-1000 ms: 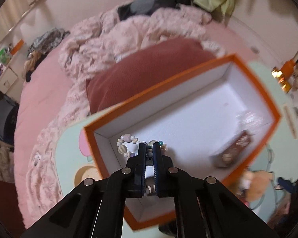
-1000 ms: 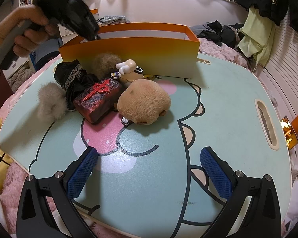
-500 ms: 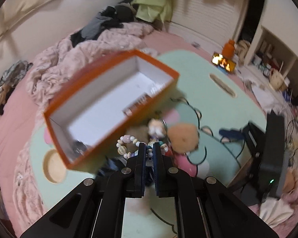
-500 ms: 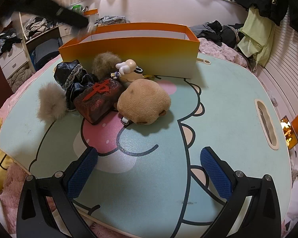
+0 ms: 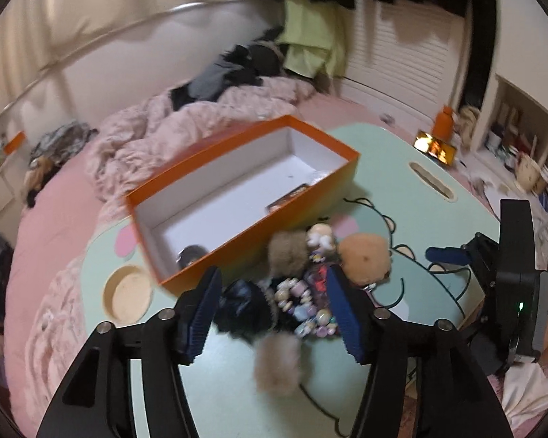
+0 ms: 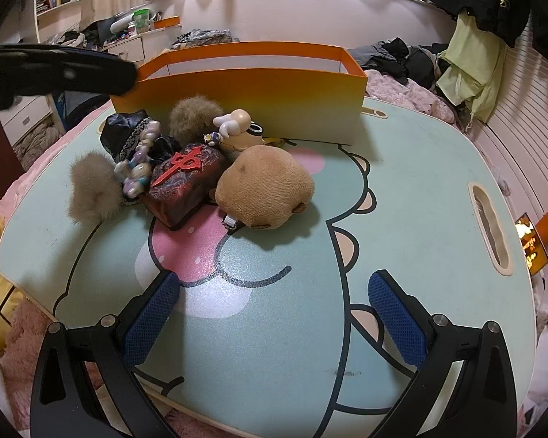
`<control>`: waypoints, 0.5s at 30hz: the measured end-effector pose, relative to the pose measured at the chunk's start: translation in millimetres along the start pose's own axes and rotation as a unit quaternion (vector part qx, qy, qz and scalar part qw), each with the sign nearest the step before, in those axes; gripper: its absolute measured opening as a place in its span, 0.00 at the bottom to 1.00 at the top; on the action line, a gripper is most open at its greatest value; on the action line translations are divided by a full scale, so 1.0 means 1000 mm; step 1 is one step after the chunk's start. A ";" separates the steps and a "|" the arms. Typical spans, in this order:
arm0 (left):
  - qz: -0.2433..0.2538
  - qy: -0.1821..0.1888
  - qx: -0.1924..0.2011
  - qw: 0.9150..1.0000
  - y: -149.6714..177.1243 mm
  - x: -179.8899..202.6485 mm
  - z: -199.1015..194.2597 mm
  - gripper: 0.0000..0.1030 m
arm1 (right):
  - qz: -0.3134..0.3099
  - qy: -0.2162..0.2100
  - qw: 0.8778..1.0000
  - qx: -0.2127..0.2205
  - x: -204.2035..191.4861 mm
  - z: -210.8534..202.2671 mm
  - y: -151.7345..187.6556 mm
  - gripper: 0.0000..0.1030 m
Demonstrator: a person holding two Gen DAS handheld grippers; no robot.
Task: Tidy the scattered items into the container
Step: 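Grasp the beaded keychain in the box with the left gripper and set it on the table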
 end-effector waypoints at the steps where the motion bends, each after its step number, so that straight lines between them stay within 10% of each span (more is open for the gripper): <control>1: -0.007 -0.015 0.003 1.000 0.006 -0.005 -0.001 0.65 | 0.000 0.000 1.000 0.000 0.000 0.000 0.000 1.00; 5: -0.021 -0.092 0.021 0.995 0.040 -0.018 -0.003 0.69 | 0.000 0.000 1.000 0.000 0.000 0.000 0.000 1.00; 15: -0.057 -0.066 0.004 0.996 0.087 0.011 0.044 0.72 | 0.000 0.000 1.000 0.000 0.001 -0.001 0.001 1.00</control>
Point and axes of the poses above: each gripper's, at about its wrist camera, not at the fingertips, and z roughly the way its jaws point, x to its right, y to its underside, the point moved 8 cm from there along z, roughly the way its jaws point, and after that the axes turned 9 degrees about -x, right-handed, at the moved point
